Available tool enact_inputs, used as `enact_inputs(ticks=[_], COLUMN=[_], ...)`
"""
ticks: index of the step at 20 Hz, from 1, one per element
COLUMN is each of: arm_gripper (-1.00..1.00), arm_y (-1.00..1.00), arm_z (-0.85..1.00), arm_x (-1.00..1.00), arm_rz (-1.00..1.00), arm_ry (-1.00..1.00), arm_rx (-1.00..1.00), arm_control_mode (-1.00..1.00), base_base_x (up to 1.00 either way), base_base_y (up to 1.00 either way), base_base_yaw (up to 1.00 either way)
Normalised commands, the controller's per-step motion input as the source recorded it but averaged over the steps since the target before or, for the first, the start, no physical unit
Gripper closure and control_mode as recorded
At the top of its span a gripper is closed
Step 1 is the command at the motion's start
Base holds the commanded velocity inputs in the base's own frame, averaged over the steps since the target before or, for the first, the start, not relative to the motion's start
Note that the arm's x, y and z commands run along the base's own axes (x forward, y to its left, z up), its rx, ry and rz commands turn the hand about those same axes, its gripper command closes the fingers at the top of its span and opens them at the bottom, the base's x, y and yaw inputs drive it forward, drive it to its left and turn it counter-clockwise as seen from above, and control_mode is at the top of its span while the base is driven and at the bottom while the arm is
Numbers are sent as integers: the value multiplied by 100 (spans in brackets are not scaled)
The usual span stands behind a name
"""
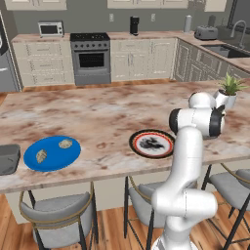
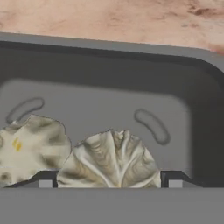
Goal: Place two dumplings into each of the tupperware containers and then place the containers in the fridge.
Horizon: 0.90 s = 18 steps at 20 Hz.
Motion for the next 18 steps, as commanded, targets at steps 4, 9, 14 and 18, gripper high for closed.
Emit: enact_inputs(ticks=[4,9,14,18], arm_gripper=[100,100,-100,-100], arm_y=[-6,2,10,24], arm_z=[-39,-23,-3,0], arm_x=[0,6,0,-4], arm_rz=[0,1,0,0], arm_ry=[1,3,2,2], arm_rx=[0,0,0,0], arm_control_mode=[-100,-100,-100,-100], base_base_x=[0,0,0,0], base_base_y=[0,0,0,0], base_base_yaw=[0,0,0,0])
